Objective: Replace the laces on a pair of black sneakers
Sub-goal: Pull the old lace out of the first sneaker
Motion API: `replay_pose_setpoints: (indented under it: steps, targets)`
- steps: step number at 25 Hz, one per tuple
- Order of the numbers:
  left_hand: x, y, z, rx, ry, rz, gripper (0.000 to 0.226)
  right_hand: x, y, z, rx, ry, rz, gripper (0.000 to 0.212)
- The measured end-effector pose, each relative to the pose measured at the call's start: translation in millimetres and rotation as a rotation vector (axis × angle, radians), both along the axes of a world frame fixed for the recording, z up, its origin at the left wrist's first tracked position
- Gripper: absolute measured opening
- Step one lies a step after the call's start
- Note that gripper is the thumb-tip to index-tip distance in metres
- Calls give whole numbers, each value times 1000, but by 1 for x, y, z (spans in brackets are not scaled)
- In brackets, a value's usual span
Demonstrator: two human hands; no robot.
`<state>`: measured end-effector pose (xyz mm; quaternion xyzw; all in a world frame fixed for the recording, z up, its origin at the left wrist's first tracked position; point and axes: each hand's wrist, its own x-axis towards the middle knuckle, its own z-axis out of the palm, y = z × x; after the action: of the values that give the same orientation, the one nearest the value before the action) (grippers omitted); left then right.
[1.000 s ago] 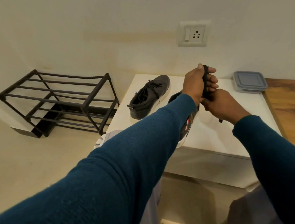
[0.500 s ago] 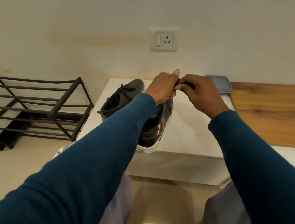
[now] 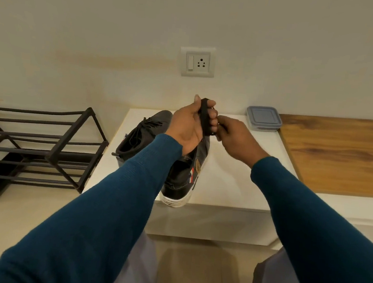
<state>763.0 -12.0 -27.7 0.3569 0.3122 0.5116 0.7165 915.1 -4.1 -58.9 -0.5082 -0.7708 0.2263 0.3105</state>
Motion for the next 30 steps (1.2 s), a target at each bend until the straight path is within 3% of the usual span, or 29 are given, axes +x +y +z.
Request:
replay_pose_setpoints:
  steps: [3, 7, 9, 11, 13, 16, 21, 25, 30]
  targets:
    - [-1, 6, -5, 45, 66, 277, 42, -20, -7, -4, -19, -143, 66, 25]
    - [-2, 14, -11, 116, 181, 377, 38, -29, -10, 0, 142, -250, -93, 21]
    - [-2, 16, -15, 95, 176, 365, 37, -30, -13, 3, 220, -195, -156, 13]
    - [0, 15, -19, 39, 127, 331, 37, -33, -14, 3, 196, -5, -161, 6]
    - [5, 13, -23, -34, 59, 304, 38, -36, -14, 2, 132, 220, -188, 14]
    - [11, 11, -25, -112, -65, 304, 37, -41, -13, -2, 92, 369, -287, 24]
    - [11, 10, -25, -154, -101, 353, 38, -53, -12, -13, 133, 258, -332, 11]
    - [6, 18, -24, -137, -151, 357, 37, -59, -22, -21, 151, 255, -232, 27]
    - [18, 15, -41, -158, -91, 300, 36, -44, -21, -28, 149, 196, -277, 20]
